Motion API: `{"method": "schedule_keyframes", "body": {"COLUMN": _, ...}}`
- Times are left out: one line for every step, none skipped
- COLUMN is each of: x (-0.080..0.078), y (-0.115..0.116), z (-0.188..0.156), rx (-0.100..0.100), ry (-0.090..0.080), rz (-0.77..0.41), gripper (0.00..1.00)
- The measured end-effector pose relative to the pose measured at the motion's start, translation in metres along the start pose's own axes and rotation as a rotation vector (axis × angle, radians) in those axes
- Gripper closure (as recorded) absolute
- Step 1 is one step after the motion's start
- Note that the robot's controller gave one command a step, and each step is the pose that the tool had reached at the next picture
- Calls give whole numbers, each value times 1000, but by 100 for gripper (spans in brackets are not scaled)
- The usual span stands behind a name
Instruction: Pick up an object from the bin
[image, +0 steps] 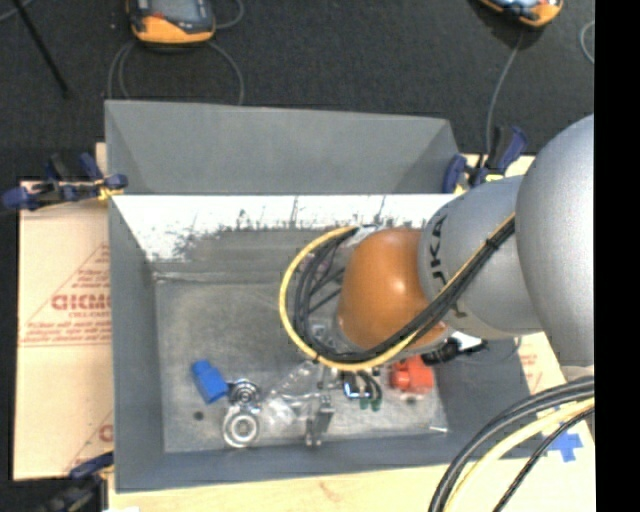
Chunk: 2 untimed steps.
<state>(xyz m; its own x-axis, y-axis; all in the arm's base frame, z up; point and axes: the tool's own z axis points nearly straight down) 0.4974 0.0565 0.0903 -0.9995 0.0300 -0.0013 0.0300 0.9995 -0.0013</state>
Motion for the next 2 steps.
{"method": "schedule_keyframes", "body": {"x": -1, "y": 0, "z": -1, "rx": -2, "ry": -3, "rz": 3, "gripper": 100}}
{"method": "schedule_keyframes", "body": {"x": 2, "y": -6, "z": -140, "rx": 0, "ry": 1, "rz": -55, "gripper": 100}}
